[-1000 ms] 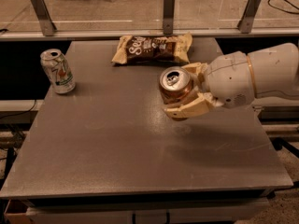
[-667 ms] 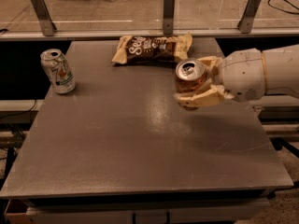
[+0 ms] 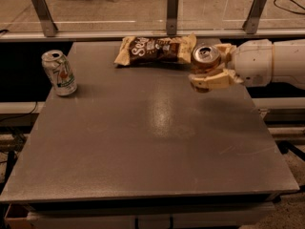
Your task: Move orange can near brown chip bag
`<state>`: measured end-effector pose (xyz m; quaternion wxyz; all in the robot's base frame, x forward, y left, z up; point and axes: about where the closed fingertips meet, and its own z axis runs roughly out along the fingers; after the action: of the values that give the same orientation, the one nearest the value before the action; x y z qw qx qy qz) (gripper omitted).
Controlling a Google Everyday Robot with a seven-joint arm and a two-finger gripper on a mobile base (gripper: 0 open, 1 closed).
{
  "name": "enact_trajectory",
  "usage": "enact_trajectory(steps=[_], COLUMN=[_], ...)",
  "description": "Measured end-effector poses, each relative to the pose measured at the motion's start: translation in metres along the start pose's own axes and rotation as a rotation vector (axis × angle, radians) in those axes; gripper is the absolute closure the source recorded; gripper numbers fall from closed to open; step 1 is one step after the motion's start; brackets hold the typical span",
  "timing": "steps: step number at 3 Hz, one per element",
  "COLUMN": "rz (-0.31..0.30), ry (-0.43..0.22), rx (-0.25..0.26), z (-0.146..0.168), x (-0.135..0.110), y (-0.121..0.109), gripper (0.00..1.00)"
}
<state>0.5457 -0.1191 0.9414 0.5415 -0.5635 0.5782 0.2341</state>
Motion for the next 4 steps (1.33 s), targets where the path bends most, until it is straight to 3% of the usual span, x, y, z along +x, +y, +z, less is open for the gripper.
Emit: enact_trajectory(steps=[2, 3, 4], rz=[0.03, 0.074, 0.127], ry=[-0.049, -0.051, -0.046], rx=[0.029, 0.045, 0.06], z=[0.024, 0.029, 0.031], x=[0.026, 0.045, 0.064], y=[-0.058, -0.073, -0.081], gripper=[1.0, 1.0, 0.84])
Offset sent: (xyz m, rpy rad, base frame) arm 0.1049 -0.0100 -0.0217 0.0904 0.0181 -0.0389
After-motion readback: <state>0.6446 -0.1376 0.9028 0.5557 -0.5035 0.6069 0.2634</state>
